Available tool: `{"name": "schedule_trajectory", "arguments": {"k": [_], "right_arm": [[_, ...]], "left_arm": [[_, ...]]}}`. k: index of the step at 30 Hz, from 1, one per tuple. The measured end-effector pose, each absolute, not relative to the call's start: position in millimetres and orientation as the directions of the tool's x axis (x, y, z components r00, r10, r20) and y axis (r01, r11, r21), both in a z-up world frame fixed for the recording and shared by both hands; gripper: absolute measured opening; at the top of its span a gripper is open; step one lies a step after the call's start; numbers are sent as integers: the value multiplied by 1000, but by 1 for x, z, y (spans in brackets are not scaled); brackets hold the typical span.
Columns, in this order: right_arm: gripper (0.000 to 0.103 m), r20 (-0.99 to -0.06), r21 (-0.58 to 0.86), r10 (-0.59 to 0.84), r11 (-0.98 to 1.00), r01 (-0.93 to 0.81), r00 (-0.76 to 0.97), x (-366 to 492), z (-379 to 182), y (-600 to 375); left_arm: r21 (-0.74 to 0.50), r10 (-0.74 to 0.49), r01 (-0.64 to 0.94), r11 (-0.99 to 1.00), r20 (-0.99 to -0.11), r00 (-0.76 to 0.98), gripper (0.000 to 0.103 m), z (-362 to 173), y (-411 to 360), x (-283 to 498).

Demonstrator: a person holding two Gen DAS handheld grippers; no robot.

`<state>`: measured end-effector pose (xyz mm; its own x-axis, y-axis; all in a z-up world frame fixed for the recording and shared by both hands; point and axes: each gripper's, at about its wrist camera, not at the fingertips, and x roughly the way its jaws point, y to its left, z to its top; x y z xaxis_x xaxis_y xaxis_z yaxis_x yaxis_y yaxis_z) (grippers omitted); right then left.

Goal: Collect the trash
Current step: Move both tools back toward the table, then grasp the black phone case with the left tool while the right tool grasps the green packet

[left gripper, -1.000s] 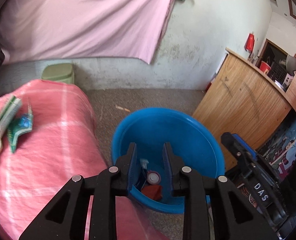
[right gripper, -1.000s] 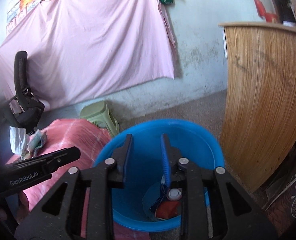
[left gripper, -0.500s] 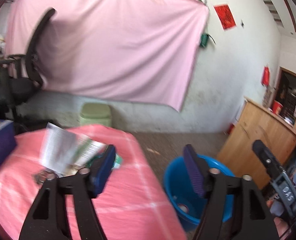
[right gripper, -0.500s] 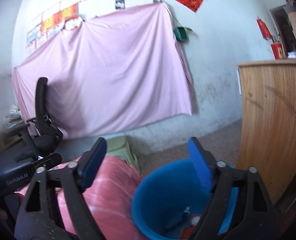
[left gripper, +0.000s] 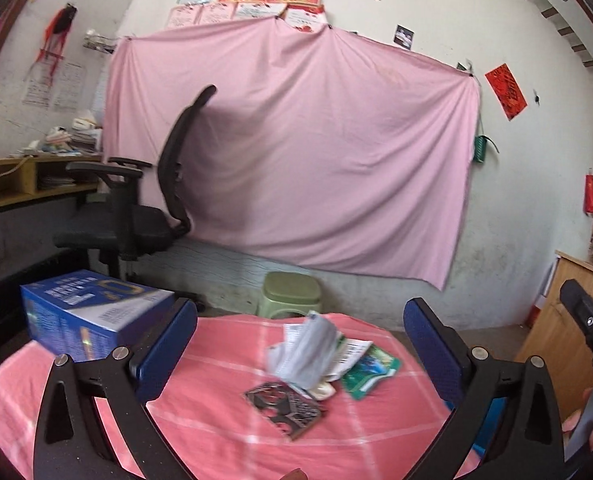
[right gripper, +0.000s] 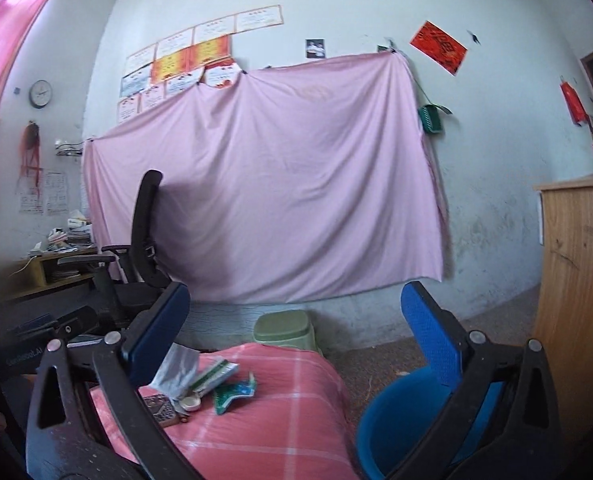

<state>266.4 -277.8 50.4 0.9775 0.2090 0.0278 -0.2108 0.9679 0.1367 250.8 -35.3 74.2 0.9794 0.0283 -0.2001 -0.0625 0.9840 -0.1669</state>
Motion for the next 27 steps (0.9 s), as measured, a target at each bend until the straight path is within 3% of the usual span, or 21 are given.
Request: {"name": "schedule_trajectory", "arguments": {"k": [9, 13, 27], "right_arm": [[103, 50, 19, 286, 958, -287, 957, 263, 45, -225], [103, 4, -24, 310, 951, -310, 951, 272, 37, -207], [103, -351, -48, 274, 950, -310, 895, 353, 0, -179]], "left_arm": [[-146, 122, -142, 979, -141, 982, 101, 54, 12, 226], [-131, 127, -147, 980, -152, 980, 101, 42, 27, 225], [-127, -68, 15, 992, -421, 904, 100, 4, 31, 301]]}}
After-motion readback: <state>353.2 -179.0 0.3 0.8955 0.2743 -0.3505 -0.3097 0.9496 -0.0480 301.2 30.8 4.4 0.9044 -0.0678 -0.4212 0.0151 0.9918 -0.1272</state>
